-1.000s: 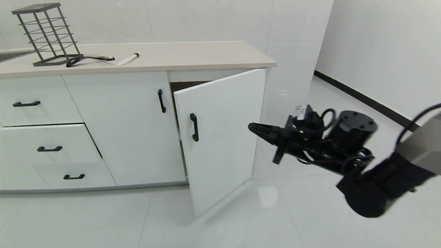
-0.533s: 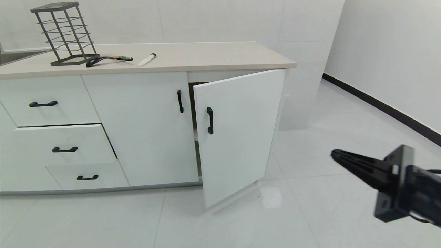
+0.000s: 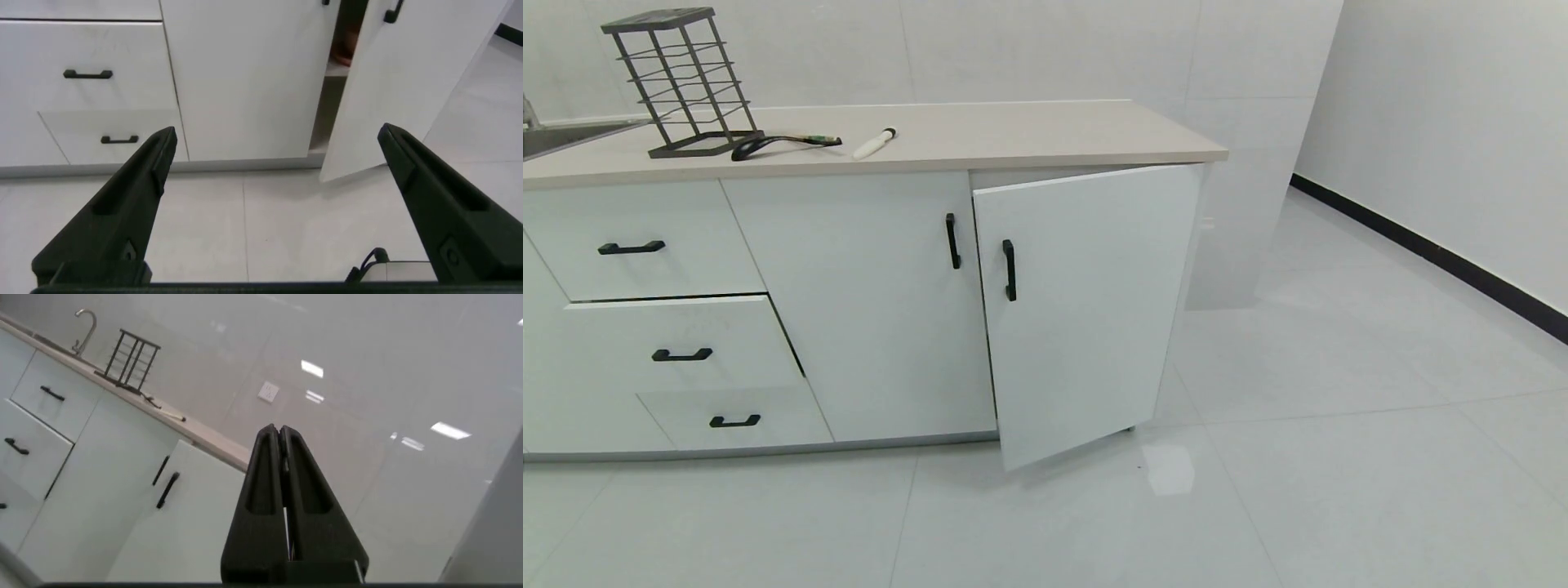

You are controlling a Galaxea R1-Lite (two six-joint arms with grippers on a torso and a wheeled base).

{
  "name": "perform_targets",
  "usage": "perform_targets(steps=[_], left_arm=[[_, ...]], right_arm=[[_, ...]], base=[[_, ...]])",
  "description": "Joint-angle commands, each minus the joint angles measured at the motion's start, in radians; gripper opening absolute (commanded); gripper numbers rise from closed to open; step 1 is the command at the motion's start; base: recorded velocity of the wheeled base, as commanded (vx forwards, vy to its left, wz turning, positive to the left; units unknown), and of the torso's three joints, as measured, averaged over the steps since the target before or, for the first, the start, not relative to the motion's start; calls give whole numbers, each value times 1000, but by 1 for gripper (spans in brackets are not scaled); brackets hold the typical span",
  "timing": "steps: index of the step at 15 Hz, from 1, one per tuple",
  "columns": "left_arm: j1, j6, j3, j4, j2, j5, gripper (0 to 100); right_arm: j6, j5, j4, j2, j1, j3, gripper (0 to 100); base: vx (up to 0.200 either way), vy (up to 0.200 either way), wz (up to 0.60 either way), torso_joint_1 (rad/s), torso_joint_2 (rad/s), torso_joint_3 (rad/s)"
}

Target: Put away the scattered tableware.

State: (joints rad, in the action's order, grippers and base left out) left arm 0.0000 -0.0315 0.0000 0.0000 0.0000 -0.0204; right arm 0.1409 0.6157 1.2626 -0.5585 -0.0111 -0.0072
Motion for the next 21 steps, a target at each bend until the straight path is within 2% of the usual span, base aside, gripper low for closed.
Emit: perform_targets(steps=[1,3,6,9,11,12,15,17,21], left_arm=[[0,-1,0,0,0,0,100],[0,-1,0,0,0,0,100],[0,-1,0,0,0,0,100],[0,-1,0,0,0,0,100],[0,1,0,-2,0,0,100],[0,1,0,-2,0,0,100],[0,-2,0,0,0,0,100],[0,-1,0,0,0,0,100],[0,-1,0,0,0,0,100]], right_arm=[[-7,1,-255,433,-55,7,0],[5,2,-315,466,-33,7,0],[22,-8,-581,559,11,7,0],[-46,-317,-919,555,11,7,0],[-161,-426,-1203,554,11,7,0],[-161,-426,-1203,554,11,7,0],[-178,-528,-1203,552,11,7,0],[-168,-479,-1203,552,11,7,0],[-121,-459,-1204,552,13,7,0]], base=[[0,0,0,0,0,0],[0,0,0,0,0,0],[0,0,0,0,0,0],[0,0,0,0,0,0],[0,0,0,0,0,0],[0,0,0,0,0,0],[67,0,0,1,2,2],[200,0,0,7,-3,5],[200,0,0,1,2,1]])
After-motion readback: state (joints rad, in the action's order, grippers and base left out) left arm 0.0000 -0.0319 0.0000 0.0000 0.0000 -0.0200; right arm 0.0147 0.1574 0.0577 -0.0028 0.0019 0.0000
